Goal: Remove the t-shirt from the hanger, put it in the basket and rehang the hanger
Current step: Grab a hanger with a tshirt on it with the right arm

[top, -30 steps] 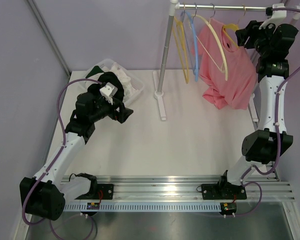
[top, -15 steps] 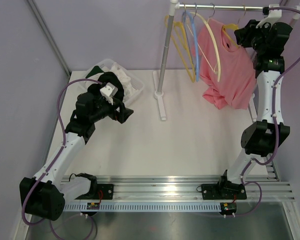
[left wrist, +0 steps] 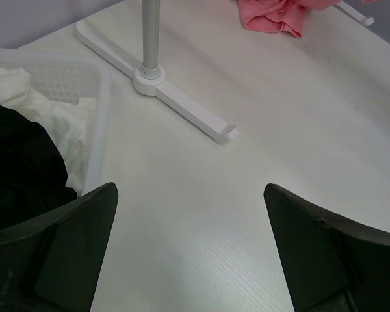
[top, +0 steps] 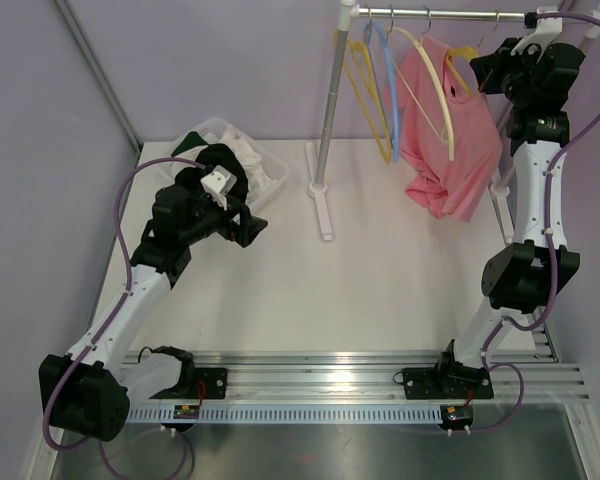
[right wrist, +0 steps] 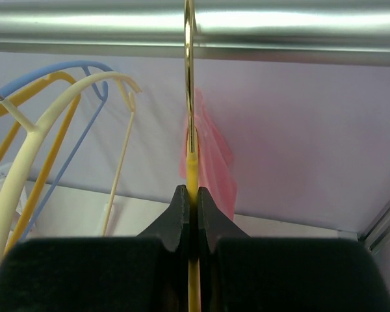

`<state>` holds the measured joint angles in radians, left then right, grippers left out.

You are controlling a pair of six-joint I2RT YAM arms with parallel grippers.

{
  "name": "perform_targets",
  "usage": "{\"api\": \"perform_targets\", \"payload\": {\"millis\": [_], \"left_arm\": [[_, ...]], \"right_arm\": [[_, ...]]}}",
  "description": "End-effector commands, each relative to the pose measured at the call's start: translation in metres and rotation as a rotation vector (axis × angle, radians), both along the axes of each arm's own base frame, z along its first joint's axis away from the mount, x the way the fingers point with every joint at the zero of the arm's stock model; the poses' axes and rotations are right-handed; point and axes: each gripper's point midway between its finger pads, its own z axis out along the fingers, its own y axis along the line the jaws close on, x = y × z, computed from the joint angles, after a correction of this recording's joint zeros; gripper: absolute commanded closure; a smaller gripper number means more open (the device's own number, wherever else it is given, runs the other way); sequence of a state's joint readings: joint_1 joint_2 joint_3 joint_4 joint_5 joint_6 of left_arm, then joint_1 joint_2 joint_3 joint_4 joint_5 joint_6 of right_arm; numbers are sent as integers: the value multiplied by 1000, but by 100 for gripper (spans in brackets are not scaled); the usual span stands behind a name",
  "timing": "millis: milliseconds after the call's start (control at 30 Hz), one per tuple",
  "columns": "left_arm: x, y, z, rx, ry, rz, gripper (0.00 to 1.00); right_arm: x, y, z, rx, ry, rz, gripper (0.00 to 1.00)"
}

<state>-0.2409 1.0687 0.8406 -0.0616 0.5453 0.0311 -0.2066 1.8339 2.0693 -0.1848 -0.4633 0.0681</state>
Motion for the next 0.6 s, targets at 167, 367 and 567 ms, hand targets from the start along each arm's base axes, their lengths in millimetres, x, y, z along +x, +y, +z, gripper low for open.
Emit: {"api": "perform_targets", "payload": {"millis": [167,367,567], "left_arm": [[2,-2,12,8,-58,-5,1],[2,-2,12,11,-59,-6,1],[1,-2,11,14,-61,-5,1]], "right_arm": [[-25,21,77,22,-207,9,100],[-31,30,100,97,-313,-46,100],[-41,27,113,159,-373,-89,100]]}}
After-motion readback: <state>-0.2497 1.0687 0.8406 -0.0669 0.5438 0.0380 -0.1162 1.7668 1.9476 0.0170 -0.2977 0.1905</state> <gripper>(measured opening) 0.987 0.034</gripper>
